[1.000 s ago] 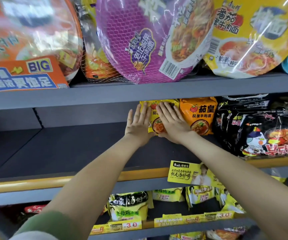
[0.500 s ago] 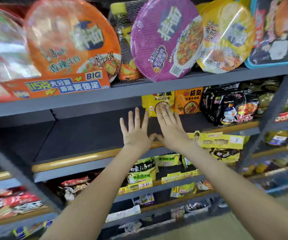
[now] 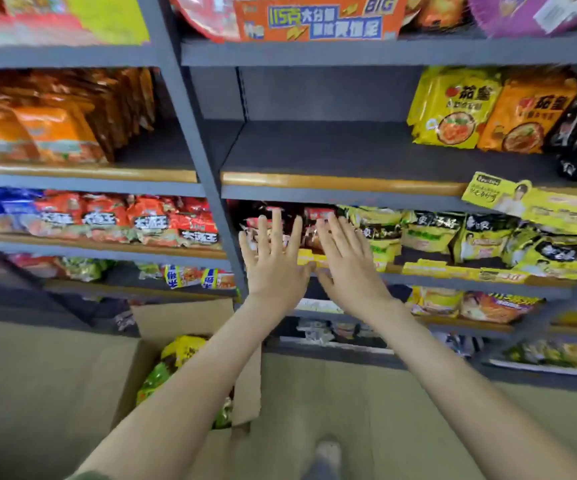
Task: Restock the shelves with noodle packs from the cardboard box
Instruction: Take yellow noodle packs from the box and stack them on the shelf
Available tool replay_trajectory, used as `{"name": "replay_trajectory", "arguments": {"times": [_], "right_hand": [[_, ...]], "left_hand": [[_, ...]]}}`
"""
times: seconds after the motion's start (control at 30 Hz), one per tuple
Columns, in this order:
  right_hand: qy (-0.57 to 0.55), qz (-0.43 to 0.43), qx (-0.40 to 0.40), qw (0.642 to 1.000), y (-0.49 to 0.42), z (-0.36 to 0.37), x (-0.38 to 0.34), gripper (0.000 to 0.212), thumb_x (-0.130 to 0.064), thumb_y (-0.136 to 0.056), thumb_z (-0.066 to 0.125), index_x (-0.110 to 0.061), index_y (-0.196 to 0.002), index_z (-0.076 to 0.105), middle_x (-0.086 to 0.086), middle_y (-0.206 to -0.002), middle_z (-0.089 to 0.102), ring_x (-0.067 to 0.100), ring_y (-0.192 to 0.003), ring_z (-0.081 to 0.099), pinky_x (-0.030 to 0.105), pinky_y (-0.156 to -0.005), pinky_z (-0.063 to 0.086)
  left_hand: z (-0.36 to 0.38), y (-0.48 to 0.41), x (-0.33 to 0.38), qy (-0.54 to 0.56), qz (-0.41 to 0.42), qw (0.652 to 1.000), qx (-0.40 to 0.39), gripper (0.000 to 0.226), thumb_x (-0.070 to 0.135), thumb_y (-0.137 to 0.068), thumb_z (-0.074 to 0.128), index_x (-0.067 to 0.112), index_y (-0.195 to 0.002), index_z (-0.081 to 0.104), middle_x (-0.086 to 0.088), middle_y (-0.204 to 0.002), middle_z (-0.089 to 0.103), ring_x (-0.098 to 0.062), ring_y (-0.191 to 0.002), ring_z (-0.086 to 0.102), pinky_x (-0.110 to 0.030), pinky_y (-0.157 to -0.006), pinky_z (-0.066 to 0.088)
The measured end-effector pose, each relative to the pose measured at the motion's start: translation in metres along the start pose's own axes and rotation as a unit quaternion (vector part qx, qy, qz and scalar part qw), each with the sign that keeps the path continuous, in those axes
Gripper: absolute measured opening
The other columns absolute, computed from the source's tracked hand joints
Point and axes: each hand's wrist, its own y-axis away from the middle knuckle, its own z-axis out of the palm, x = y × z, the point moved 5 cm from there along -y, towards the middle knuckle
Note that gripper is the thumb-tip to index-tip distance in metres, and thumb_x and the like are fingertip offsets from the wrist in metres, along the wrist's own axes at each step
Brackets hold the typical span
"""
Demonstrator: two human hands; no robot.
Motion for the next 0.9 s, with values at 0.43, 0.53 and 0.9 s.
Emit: {"name": "replay_trajectory", "arguments": {"times": [0.43, 0.53, 0.9], "right_hand": [[-0.038, -0.033, -0.251, 0.967, 0.019, 0.246, -0.168, 0.076, -0.027, -0.097, 0.048, -0.017, -0.152, -0.004, 0.007, -0.159, -0.011, 0.026, -0.147, -0.006, 0.039, -0.116, -0.005], [-0.047, -0.021, -0.31, 0.949, 0.01, 0.329, -0.204, 0.081, -0.024, -0.094, 0.05, -0.017, -0.15, -0.008, 0.005, -0.157, -0.014, 0.03, -0.147, 0.002, 0.043, -0.117, 0.005], [-0.067, 0.134, -0.409, 0.9, -0.027, 0.635, -0.253, 0.08, -0.033, -0.095, 0.052, -0.012, -0.153, 0.001, 0.009, -0.159, 0.008, 0.026, -0.144, 0.013, 0.034, -0.115, 0.015]], "left_hand": [[0.206, 0.172, -0.258, 0.043, -0.183, 0.957, -0.223, 0.083, 0.054, -0.071, 0.073, 0.018, -0.14, 0.048, -0.021, -0.146, 0.04, -0.043, -0.13, 0.043, -0.069, -0.099, 0.028], [0.269, 0.194, -0.324, 0.072, -0.199, 0.94, -0.269, 0.08, 0.054, -0.071, 0.066, 0.018, -0.14, 0.048, -0.021, -0.145, 0.041, -0.043, -0.128, 0.045, -0.067, -0.103, 0.025], [0.505, 0.23, -0.417, 0.089, -0.233, 0.927, -0.28, 0.078, 0.048, -0.075, 0.065, 0.017, -0.143, 0.043, -0.022, -0.148, 0.037, -0.041, -0.133, 0.04, -0.061, -0.106, 0.014]]}}
